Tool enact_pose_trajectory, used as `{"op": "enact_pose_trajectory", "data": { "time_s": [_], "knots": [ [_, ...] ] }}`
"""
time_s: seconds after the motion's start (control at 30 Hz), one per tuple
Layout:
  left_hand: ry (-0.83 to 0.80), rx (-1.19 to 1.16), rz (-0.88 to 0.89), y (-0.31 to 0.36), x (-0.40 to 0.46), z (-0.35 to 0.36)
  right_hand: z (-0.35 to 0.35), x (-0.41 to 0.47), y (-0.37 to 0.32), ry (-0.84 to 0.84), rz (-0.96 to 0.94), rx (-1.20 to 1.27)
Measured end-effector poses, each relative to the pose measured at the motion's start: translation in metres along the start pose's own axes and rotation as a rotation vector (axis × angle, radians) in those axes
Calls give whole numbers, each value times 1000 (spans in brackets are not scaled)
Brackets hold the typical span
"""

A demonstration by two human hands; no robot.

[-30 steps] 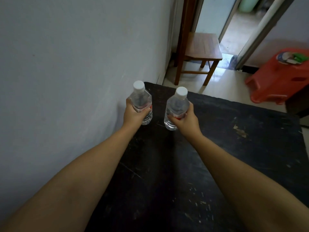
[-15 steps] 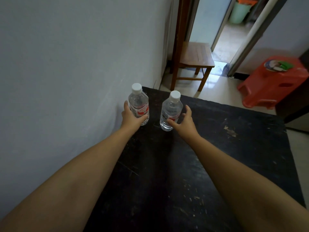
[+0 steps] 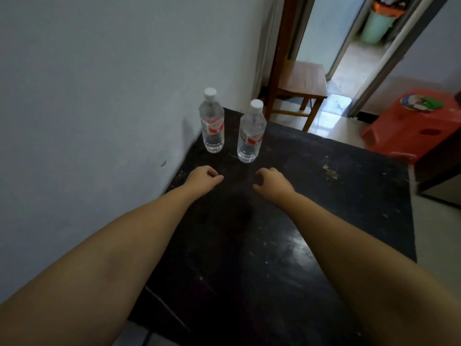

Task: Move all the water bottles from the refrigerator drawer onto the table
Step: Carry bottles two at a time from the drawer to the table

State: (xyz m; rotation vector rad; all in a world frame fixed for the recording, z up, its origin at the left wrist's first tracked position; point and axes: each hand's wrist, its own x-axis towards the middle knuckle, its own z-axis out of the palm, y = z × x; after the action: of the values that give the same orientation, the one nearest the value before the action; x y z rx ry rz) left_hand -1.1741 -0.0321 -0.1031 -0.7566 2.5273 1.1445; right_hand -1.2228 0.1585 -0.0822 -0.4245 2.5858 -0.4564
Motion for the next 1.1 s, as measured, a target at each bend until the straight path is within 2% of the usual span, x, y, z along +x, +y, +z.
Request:
{"op": "enact_pose_trajectory", "data": {
  "time_s": [0.17,0.33,0.87,1.1],
  "knots": [
    [23,113,55,-15,-75,19,8,-48,11,-62,-160,-249],
    [123,177,25,-32,-154,37,24,-96,20,-96,-297,-348],
    [384,-1,-346,-131,-369,99,115,-226,-17,-283,-746,-587],
    [520,-116,-523,-160,-510,154,166,-325,-23,-390,-933,-684]
  ]
}}
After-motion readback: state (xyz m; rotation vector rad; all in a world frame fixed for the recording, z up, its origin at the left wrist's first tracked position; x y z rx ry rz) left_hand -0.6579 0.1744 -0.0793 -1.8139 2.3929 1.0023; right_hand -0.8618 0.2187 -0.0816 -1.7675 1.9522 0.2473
